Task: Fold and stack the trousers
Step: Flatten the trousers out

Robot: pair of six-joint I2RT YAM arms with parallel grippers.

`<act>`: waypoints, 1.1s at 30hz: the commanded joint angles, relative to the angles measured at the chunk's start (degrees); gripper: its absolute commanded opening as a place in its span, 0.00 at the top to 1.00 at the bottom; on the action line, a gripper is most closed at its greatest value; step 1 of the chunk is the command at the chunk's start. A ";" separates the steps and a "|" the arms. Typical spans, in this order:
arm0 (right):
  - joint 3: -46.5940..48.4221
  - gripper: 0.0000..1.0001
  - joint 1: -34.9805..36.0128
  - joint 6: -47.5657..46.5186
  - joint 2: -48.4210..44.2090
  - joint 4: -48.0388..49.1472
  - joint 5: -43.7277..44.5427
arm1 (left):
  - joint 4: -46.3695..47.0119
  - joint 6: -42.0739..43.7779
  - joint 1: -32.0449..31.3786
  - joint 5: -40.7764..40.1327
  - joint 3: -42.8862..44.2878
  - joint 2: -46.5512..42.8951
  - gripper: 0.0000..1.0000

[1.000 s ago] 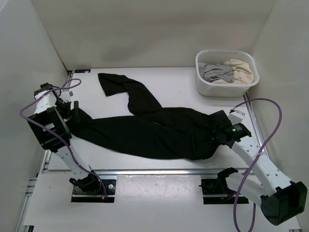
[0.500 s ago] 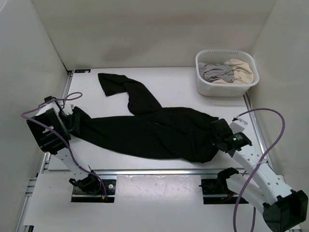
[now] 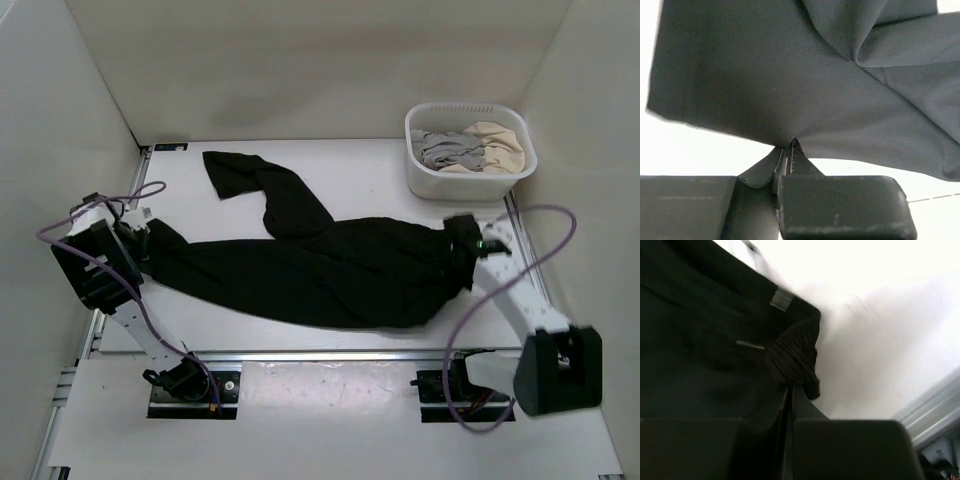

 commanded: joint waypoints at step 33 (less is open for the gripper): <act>-3.16 0.77 -29.74 3.44 -13.26 -23.23 -5.60 | -3.89 7.07 3.90 -25.95 -21.99 -17.04 0.73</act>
